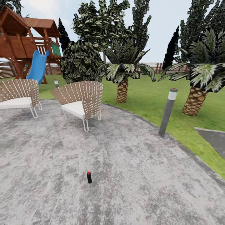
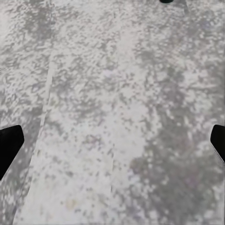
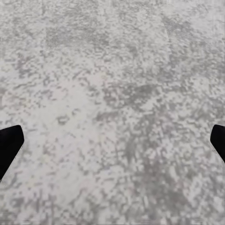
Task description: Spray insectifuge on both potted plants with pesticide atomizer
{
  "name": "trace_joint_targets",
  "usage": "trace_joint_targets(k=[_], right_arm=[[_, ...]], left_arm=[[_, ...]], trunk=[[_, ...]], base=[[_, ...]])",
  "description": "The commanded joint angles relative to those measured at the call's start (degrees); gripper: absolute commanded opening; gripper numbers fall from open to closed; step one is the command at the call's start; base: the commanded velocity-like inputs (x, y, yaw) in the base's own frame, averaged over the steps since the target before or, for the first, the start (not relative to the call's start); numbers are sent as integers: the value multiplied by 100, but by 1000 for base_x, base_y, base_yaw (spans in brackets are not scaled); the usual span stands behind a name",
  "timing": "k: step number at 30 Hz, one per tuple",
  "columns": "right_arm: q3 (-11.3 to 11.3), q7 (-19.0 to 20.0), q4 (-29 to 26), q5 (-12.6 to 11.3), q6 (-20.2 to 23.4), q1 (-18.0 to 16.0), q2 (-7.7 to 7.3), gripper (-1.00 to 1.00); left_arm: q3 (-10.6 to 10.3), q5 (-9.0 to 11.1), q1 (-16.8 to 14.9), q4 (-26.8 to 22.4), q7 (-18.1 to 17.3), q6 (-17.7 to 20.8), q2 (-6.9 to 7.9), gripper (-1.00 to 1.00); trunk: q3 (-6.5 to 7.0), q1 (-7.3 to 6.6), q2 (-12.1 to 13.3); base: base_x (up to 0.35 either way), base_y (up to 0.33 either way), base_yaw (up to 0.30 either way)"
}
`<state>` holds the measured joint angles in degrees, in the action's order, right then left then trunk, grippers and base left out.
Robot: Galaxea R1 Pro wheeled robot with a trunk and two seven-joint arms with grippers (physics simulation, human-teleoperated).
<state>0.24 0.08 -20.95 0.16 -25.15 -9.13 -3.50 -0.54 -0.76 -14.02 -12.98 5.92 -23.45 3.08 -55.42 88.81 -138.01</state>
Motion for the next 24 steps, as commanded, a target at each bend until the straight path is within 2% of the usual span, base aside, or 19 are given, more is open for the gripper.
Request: trace_joint_targets(k=[1,6,20,24], right_arm=[[2,1,3,1,-17,-1,-1,100],[2,1,2,1,-17,-1,-1,100],[2,10,-7,1,-17,-1,-1,100],[2,2,-6,1,-17,-1,-1,100]], left_arm=[[-8,-8,-5,6,23,-19,0,100],[-7,-9,-6,6,23,-19,0,100],[-4,-6,-5,6,23,-19,0,100],[1,-5,-5,6,23,-19,0,100]], trunk=[[-5,1,-2],[-5,1,-2],[-5,1,-2],[-5,1,-2]], base=[[226,-200,278],[212,-214,181],[202,-222,8],[180,-231,118]])
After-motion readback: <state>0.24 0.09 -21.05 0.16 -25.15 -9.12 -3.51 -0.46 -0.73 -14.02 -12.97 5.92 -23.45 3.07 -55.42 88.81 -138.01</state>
